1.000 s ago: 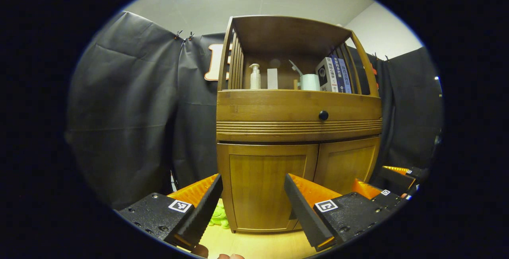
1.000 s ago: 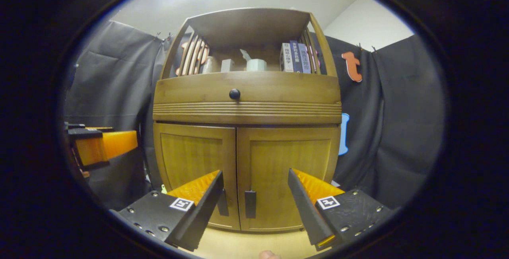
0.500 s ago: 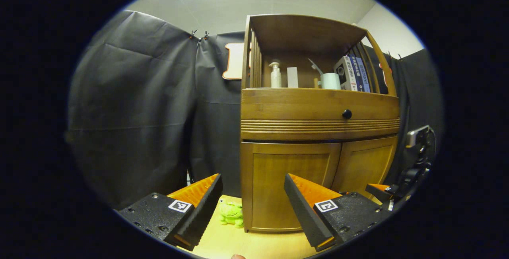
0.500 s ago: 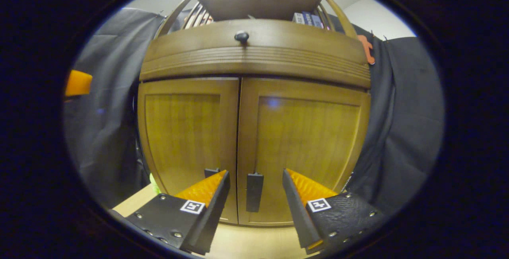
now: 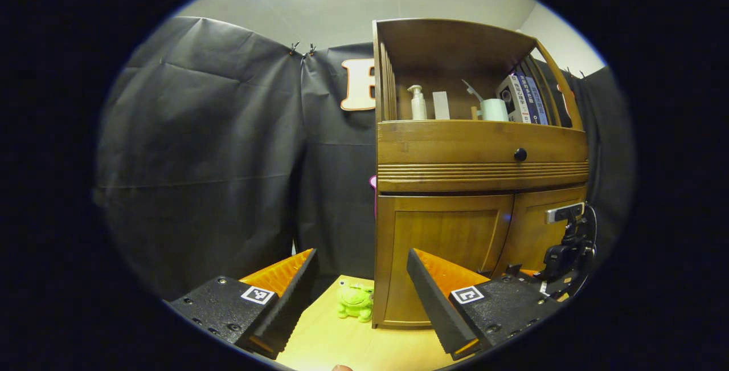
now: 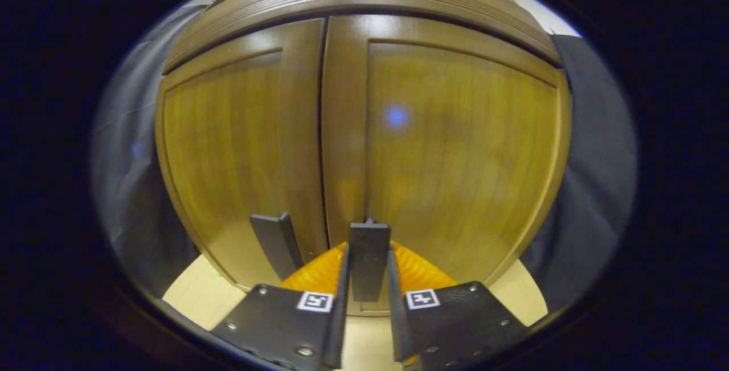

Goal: Open the right door of the double-door shoe cabinet with the right hand, and open the left door with the left hand.

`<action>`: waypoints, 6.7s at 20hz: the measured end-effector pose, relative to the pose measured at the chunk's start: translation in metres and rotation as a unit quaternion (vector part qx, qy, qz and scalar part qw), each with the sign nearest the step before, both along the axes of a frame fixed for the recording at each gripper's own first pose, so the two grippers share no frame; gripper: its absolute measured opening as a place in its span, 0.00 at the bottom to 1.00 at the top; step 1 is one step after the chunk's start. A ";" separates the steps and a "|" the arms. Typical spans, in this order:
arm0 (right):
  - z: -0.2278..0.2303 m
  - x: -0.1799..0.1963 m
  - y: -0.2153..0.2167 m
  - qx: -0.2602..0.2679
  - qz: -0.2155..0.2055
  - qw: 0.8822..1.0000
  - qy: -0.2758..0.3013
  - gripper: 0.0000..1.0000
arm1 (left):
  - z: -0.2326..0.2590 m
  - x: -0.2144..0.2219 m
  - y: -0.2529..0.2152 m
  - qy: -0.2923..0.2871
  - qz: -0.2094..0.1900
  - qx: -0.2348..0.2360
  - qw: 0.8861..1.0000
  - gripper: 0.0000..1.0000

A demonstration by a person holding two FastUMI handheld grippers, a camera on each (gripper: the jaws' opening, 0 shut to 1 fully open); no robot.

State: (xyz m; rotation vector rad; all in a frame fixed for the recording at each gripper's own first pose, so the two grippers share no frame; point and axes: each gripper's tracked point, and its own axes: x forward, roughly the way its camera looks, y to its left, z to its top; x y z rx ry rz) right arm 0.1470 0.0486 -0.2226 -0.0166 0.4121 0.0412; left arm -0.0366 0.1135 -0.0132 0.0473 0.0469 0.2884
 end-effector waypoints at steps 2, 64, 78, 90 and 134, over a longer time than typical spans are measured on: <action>0.001 -0.001 -0.002 0.001 -0.004 1.000 0.000 0.32 | 0.000 -0.002 0.002 -0.001 0.002 -0.002 1.000 0.94; 0.058 -0.041 -0.141 0.006 -0.185 0.983 -0.008 0.09 | -0.130 0.115 -0.198 0.080 -0.221 -0.062 0.970 0.97; 0.080 -0.057 -0.171 -0.038 -0.208 0.977 -0.040 0.09 | -0.206 0.170 -0.208 0.135 -0.202 -0.062 0.968 0.86; 0.090 -0.084 -0.197 -0.033 -0.240 0.969 -0.049 0.09 | -0.216 0.178 -0.204 0.134 -0.191 -0.054 0.971 0.33; 0.074 -0.020 -0.058 0.003 -0.041 0.998 -0.040 0.09 | -0.198 -0.004 -0.104 0.130 -0.142 -0.098 0.976 0.04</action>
